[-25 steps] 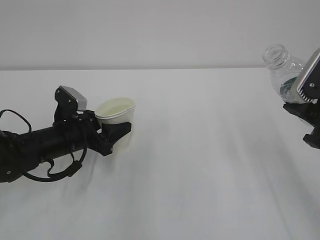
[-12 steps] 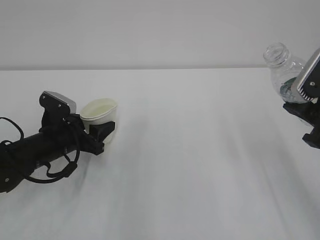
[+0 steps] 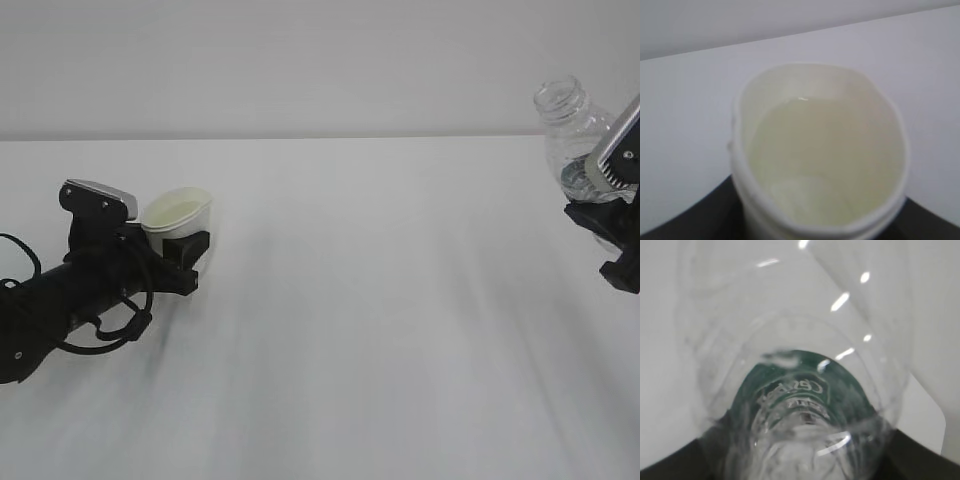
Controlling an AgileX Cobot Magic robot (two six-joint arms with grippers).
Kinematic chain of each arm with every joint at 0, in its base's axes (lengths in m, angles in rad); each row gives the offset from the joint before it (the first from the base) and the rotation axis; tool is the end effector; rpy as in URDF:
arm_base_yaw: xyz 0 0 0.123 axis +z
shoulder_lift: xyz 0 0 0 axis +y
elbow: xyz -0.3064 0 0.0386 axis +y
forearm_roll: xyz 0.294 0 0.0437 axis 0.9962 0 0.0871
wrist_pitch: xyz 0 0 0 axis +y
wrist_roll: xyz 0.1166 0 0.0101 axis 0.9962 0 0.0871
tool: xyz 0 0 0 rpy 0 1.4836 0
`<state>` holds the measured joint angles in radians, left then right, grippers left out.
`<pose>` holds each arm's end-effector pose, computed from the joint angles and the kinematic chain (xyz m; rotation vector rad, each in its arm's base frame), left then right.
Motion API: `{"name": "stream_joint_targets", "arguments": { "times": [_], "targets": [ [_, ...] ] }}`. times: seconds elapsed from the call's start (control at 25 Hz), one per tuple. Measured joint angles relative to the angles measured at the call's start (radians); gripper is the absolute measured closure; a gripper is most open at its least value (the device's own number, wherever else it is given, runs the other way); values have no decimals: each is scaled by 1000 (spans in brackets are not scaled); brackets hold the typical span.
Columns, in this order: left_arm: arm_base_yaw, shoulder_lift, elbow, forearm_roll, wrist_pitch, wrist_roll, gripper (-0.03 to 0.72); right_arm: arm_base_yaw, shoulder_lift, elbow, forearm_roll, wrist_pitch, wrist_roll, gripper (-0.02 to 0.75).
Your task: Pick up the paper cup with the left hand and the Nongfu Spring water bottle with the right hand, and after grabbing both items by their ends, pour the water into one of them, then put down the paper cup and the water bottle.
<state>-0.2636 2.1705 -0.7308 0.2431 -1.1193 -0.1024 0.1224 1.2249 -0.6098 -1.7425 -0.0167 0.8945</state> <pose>0.3770 -0.1280 0.0406 0.3983 1.7824 -0.3807 0.2962 0.0383 0.2312 -1.0020 1.8789 -0.4163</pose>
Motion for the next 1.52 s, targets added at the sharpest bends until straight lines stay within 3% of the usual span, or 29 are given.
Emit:
{"name": "stream_joint_targets", "arguments": {
  "times": [1.04, 1.28, 1.52],
  "targets": [
    [2, 62, -35, -63, -24, 29, 294, 0, 0, 0, 750, 36, -669, 328],
    [2, 66, -38, -63, -24, 29, 295, 0, 0, 0, 852, 42, -755, 328],
    [2, 66, -38, -63, -24, 29, 251, 0, 0, 0, 862, 42, -774, 328]
  ]
}}
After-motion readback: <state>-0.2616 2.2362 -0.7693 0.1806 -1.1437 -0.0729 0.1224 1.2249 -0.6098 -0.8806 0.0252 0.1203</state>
